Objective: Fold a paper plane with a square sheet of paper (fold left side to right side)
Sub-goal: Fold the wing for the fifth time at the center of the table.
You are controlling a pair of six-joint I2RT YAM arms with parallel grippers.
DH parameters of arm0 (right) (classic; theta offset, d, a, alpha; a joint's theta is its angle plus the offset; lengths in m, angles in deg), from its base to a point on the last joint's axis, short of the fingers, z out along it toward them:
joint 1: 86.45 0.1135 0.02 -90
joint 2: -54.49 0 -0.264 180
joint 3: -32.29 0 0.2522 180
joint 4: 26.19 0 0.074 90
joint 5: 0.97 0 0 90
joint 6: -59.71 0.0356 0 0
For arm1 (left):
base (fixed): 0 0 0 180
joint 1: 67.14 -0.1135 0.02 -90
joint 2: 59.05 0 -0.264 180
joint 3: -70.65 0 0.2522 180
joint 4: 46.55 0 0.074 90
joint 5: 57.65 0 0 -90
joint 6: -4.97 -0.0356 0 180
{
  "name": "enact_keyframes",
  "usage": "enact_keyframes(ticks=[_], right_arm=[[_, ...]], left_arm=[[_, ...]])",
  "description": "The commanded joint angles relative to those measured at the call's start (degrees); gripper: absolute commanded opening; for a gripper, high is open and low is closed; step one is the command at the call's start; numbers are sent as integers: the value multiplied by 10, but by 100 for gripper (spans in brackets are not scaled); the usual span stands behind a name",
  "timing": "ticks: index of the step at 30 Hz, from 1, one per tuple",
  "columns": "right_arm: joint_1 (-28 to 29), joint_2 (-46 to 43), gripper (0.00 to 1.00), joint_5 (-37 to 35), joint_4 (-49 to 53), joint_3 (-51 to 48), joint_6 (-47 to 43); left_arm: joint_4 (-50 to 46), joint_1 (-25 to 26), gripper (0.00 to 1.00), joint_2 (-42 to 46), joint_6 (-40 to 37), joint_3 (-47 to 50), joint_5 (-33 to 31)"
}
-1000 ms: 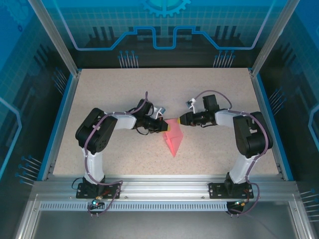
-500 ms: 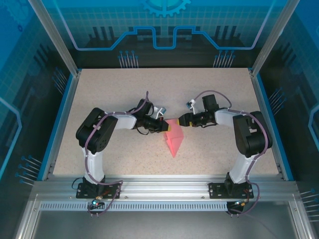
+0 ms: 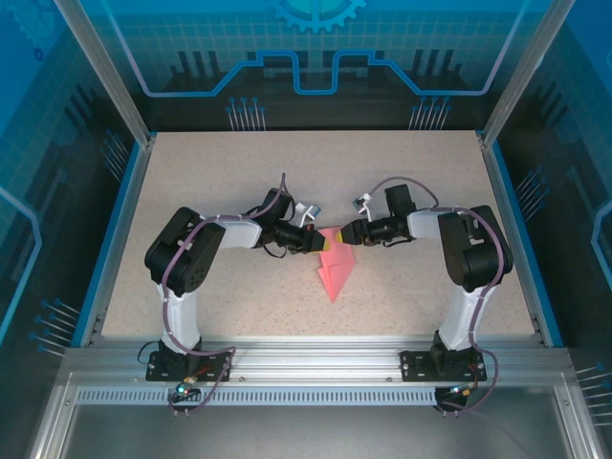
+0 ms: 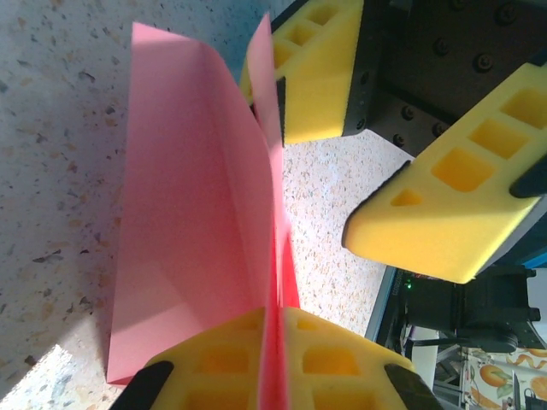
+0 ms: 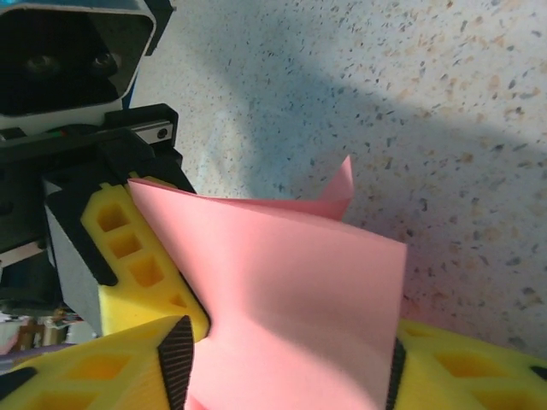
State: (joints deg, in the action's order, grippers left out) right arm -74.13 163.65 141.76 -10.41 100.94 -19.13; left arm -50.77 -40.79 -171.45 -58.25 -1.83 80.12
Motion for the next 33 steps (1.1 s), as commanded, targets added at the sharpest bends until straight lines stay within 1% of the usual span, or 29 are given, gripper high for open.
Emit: enact_keyframes(ticks=[1, 9, 12, 14, 16, 17, 19, 21, 23, 27, 30, 33], right_arm=[[-9, -6, 52, 26, 13, 4, -16], [-17, -35, 39, 10, 52, 4, -34], [-17, -37, 29, 4, 65, 7, -39], [-16, -39, 17, -2, 74, 10, -39], [-16, -43, 8, -10, 89, 12, -38], [-16, -46, 4, -15, 95, 11, -35], [-13, -53, 1, -27, 114, 14, -30], [-6, -60, 0, -43, 128, 15, -18], [5, -68, 0, -60, 138, 15, -3], [21, -79, 0, -105, 151, 14, 42], [38, -94, 0, -126, 153, 14, 77], [56, -101, 0, -165, 172, 22, 121]], left_arm=[[6, -4, 0, 12, -19, -2, 16], [0, -5, 0, 8, -24, -4, 11], [-1, -4, 0, 6, -24, -5, 10], [-3, -4, 8, 8, -24, -5, 8], [-12, -5, 17, 14, -28, -8, 2], [-21, -4, 26, 20, -33, -10, -4], [-40, -4, 36, 33, -43, -15, -16], [-69, -4, 48, 47, -57, -26, -35], [-104, -4, 57, 68, -72, -36, -64], [-159, -5, 66, 119, -95, -38, -131], [-207, -3, 68, 172, -119, -28, -187], [-277, 22, 68, 225, -155, -20, -263]])
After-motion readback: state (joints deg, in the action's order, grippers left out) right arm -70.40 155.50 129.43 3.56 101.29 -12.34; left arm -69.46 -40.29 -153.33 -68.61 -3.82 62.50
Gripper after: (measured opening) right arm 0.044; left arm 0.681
